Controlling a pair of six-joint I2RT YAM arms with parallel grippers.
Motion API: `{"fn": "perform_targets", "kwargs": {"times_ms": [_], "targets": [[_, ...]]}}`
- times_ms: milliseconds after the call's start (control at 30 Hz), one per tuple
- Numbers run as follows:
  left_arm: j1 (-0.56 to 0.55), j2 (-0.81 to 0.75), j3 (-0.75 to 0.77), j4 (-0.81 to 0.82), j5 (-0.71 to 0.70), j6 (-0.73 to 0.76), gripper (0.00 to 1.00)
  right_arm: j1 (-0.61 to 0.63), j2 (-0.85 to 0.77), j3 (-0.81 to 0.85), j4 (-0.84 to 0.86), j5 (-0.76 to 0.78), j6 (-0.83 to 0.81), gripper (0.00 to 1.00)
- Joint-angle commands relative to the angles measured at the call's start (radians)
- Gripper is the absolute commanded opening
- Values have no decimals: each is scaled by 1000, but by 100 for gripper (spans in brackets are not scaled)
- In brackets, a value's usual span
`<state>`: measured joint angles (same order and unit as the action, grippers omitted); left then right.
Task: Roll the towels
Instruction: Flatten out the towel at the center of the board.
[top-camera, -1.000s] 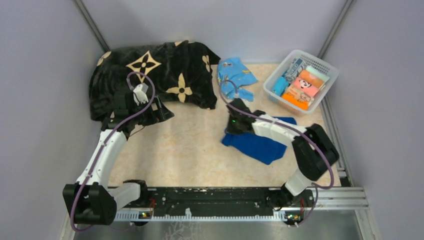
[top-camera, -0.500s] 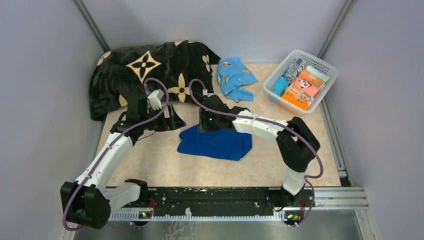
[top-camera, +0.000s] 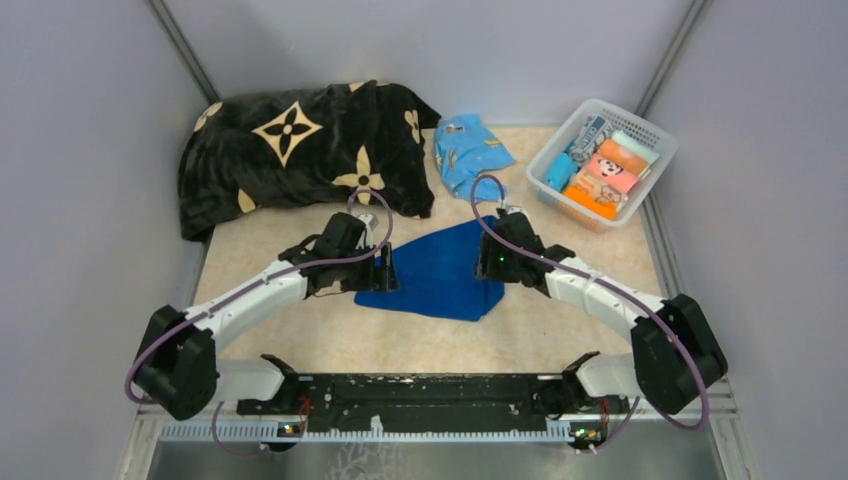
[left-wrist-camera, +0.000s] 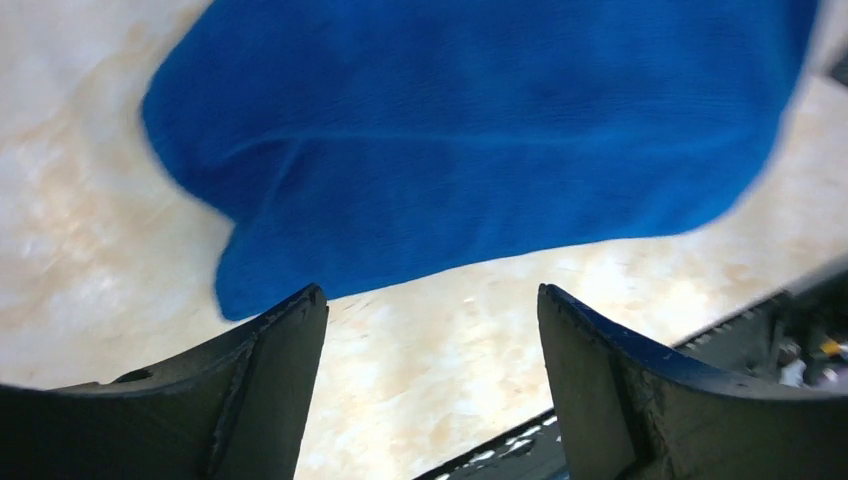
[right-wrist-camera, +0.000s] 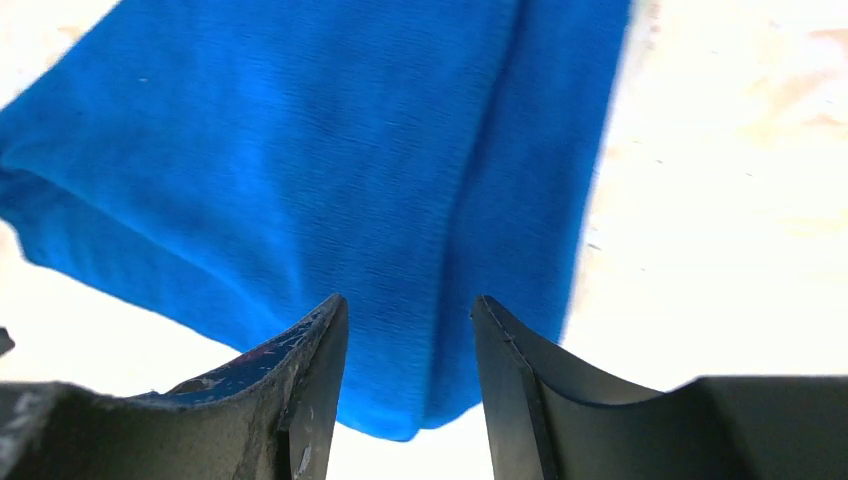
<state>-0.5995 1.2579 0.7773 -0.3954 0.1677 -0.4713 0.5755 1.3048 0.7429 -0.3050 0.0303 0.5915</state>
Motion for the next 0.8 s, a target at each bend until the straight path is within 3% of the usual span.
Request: {"fn": "perform_targets", "kwargs": {"times_ms": [0, 167, 500, 633, 767], "targets": [[3, 39, -24, -101, -201, -92, 81, -17, -107, -53, 48, 58, -39, 49], [3, 68, -17, -175, -318, -127, 75, -17, -130, -106, 98, 53, -55, 49], [31, 164, -56, -108, -313, -149, 64, -19, -136, -137, 162, 27, -86, 49], [36, 200, -43, -71, -283, -139, 49, -18, -146, -143, 170, 22, -94, 49], [37, 208, -41, -32, -205, -123, 23, -19, -164, -148, 171, 29, -110, 49]]}}
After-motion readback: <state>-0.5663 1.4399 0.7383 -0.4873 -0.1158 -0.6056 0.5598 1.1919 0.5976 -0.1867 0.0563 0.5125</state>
